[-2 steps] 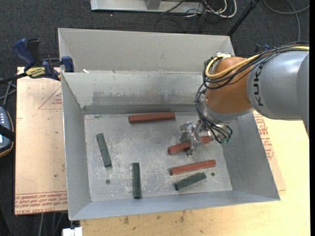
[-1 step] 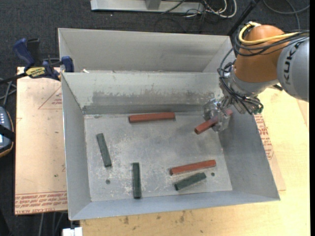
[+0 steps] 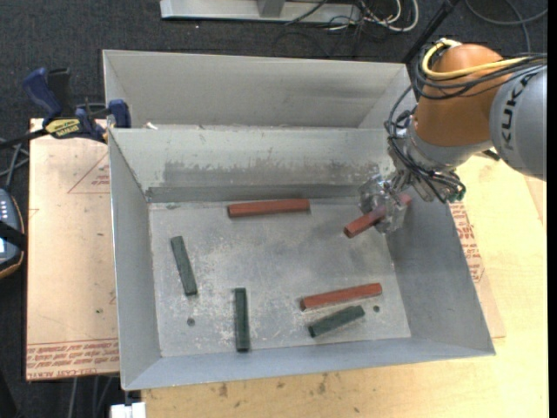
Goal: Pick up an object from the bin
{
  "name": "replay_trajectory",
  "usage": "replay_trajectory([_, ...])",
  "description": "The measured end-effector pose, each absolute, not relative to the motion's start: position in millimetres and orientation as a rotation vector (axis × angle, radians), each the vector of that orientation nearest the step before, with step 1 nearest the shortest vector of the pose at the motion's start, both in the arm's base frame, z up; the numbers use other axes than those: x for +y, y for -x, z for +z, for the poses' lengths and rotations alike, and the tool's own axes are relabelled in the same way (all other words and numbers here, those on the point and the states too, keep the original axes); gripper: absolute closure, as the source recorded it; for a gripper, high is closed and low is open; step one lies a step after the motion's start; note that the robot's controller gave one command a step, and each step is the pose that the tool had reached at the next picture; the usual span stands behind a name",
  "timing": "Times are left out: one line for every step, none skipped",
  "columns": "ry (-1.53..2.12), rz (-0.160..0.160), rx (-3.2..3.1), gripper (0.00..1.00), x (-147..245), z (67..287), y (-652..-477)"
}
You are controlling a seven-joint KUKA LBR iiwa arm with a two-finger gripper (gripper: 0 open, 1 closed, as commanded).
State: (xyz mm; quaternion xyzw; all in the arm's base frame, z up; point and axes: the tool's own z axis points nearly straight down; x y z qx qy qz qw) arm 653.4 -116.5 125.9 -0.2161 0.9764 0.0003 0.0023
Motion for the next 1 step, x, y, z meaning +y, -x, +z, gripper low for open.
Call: replay_trajectory([0.659, 0.001, 3.067, 1.00, -107.5, 222.5, -639.0])
